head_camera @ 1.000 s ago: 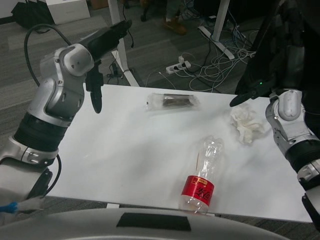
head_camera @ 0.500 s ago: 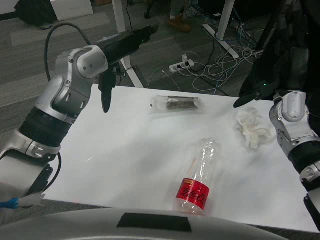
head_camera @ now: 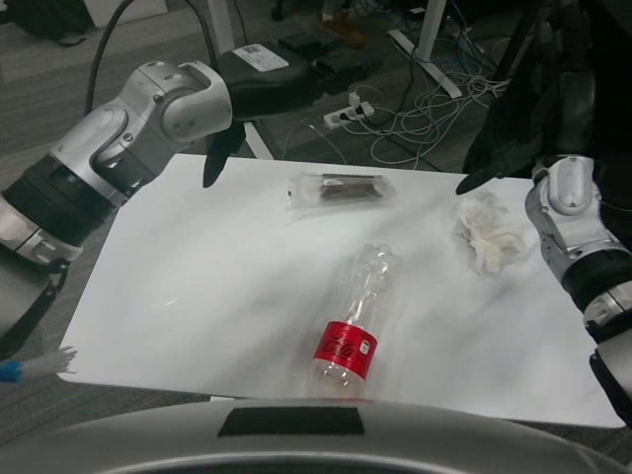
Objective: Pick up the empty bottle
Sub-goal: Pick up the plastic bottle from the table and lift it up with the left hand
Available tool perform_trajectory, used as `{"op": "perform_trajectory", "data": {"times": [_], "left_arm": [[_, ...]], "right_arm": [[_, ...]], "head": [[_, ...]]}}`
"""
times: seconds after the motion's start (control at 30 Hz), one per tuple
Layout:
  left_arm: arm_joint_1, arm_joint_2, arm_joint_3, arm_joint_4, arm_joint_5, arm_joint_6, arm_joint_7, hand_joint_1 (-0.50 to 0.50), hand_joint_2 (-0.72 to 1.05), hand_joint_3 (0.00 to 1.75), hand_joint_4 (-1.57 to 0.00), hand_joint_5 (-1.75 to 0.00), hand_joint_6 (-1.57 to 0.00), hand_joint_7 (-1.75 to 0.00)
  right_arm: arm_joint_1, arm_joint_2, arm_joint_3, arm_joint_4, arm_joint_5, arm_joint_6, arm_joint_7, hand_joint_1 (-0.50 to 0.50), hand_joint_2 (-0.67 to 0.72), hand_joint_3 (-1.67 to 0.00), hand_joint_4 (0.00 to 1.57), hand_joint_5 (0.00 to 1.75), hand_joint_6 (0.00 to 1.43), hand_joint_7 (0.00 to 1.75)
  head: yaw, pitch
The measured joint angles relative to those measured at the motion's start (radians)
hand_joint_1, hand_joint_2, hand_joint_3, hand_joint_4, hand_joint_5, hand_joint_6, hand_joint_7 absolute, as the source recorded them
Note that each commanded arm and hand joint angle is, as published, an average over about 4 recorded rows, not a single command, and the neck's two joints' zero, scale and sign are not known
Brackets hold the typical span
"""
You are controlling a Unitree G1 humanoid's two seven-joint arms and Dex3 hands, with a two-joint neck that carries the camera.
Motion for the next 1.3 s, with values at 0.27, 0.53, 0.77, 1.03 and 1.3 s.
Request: {"op": "perform_trajectory", "data": {"times": [0.27,0.53,0.77,1.03,1.3], "left_arm": [[-0.080,0.010,-0.158,0.057,-0.003,-0.151,0.061,-0.50,-0.39,0.00,0.00,0.00,0.00,0.00],[-0.108,0.011,-0.314,0.116,-0.008,-0.224,0.099,-0.50,-0.02,0.00,0.00,0.00,0.00,0.00],[-0.108,0.026,-0.381,0.145,-0.006,-0.226,0.098,-0.50,0.14,0.00,0.00,0.00,0.00,0.00],[-0.087,0.049,-0.417,0.150,0.077,-0.227,0.111,-0.50,0.52,0.00,0.00,0.00,0.00,-0.02],[-0.011,0.036,-0.408,0.129,0.183,-0.252,0.137,-0.50,0.69,0.00,0.00,0.00,0.00,-0.07]], "right_arm": [[0.000,-0.008,0.001,0.014,0.023,0.007,0.005,-0.46,0.72,0.00,0.00,0.00,0.00,0.00],[-0.003,-0.023,0.028,0.036,0.050,0.021,0.009,-0.46,0.72,0.00,0.00,0.00,0.00,0.00],[-0.007,-0.030,0.052,0.063,0.065,0.021,0.010,-0.46,0.72,0.00,0.00,0.00,0.00,0.00],[-0.010,-0.033,0.067,0.075,0.071,0.021,0.010,-0.46,0.72,0.00,0.00,0.00,0.00,0.00],[-0.013,-0.035,0.087,0.094,0.073,0.021,0.010,-0.46,0.72,0.00,0.00,0.00,0.00,0.00]], "head": [[-0.046,-0.018],[-0.036,-0.021],[-0.040,-0.033],[-0.036,-0.042],[-0.020,-0.049]]}}
